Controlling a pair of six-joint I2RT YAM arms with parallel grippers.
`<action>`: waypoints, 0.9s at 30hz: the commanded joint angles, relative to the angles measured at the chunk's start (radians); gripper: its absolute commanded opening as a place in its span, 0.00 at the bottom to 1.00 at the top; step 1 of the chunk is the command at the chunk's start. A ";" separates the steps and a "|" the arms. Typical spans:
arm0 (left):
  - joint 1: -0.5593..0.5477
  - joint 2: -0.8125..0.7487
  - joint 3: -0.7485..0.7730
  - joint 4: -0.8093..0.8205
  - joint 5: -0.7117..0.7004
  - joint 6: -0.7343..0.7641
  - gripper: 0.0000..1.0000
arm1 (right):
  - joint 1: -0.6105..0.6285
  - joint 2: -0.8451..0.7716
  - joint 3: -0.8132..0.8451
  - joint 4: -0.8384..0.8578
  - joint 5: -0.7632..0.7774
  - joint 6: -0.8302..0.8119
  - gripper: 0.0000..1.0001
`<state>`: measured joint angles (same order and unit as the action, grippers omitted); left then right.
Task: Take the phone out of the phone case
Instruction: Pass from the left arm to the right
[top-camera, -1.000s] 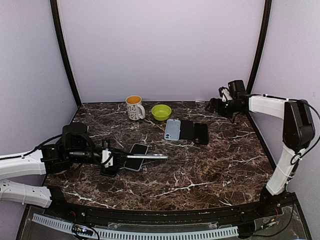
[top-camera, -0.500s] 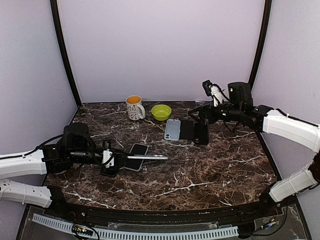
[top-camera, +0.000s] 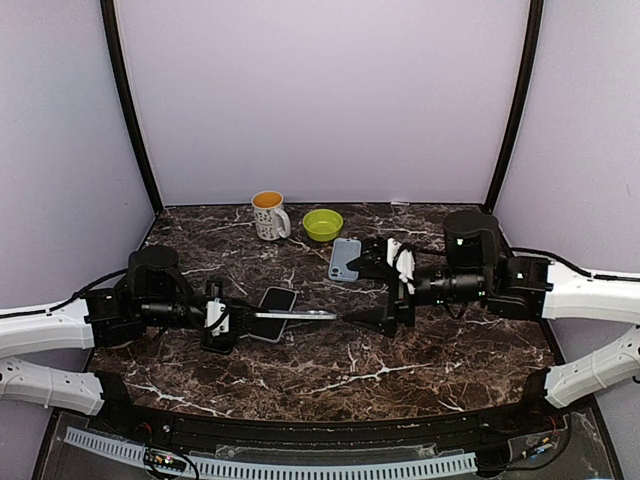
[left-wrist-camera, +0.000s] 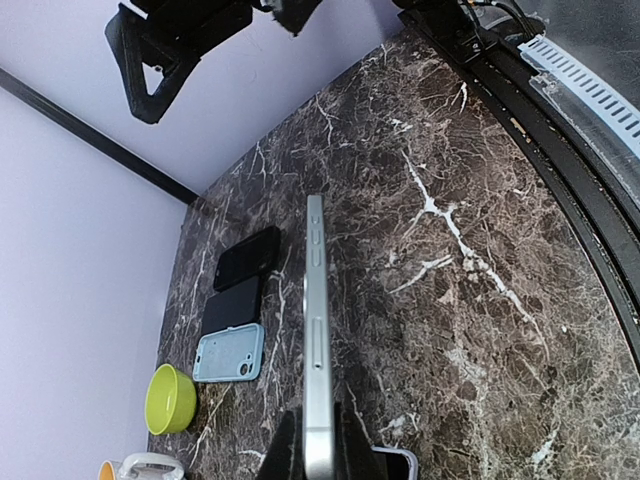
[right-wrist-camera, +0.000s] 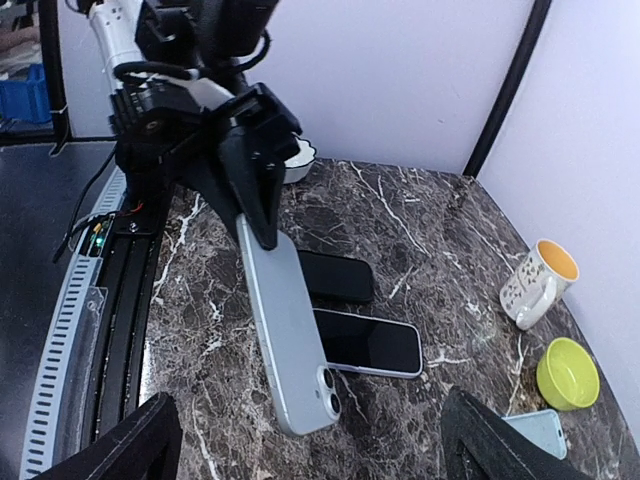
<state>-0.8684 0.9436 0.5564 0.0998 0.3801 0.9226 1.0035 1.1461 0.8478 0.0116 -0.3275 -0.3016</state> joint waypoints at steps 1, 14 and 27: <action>0.000 -0.011 0.034 0.051 0.013 -0.008 0.00 | 0.111 0.013 -0.010 0.045 0.136 -0.128 0.91; 0.001 -0.020 0.035 0.055 0.022 -0.016 0.00 | 0.249 0.224 0.023 0.124 0.431 -0.205 0.76; 0.001 -0.017 0.033 0.055 0.019 -0.014 0.00 | 0.250 0.310 -0.006 0.220 0.561 -0.218 0.50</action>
<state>-0.8684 0.9436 0.5564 0.0998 0.3820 0.9195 1.2430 1.4399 0.8448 0.1474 0.1745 -0.5133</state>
